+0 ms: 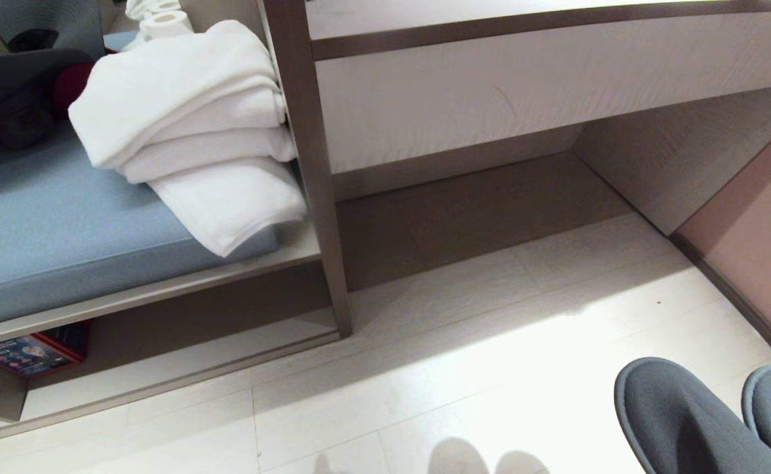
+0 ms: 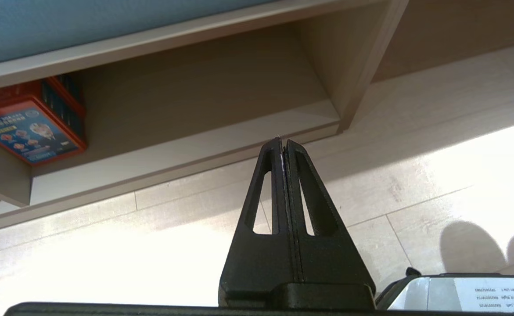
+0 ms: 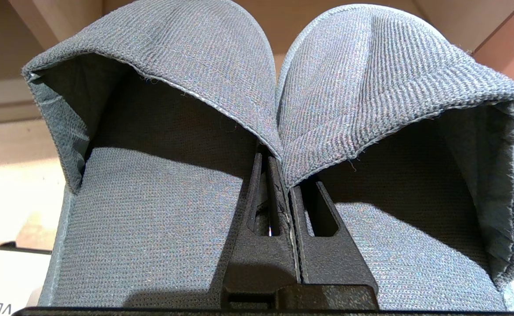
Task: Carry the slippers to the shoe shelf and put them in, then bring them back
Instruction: Place the slippers on the floor
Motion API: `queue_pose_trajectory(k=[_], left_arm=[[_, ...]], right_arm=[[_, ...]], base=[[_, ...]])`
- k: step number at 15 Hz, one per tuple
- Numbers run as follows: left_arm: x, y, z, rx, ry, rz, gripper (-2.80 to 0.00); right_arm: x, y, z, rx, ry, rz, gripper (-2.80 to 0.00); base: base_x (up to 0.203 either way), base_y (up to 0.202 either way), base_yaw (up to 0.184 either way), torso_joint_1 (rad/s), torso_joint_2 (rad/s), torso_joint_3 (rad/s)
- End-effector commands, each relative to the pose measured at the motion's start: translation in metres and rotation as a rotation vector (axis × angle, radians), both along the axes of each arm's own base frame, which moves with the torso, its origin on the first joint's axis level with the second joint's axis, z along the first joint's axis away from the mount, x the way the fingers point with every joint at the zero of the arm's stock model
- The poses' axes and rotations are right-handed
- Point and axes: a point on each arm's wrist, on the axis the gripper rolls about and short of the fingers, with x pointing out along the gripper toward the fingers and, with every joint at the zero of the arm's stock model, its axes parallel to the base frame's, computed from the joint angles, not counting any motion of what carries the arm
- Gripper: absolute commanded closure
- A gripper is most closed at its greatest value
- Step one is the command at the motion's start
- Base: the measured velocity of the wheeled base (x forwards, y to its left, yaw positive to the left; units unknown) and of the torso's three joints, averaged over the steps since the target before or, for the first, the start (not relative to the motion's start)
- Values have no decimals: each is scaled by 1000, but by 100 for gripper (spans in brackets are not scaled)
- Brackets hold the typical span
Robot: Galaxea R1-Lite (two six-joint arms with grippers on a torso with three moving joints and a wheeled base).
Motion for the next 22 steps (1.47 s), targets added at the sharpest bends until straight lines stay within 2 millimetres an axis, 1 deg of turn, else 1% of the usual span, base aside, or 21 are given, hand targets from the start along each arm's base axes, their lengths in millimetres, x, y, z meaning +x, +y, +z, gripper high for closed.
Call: queue_pose_trajectory(k=[1, 22], left_arm=[[1, 0, -2, -1, 8, 0, 0], [1, 0, -2, 2, 8, 0, 0]], right_arm=[[0, 0, 0, -2, -1, 1, 0], [0, 0, 0, -34, -4, 3, 0]], base=[[0, 0, 0, 4, 0, -195], [0, 0, 0, 3, 3, -197]])
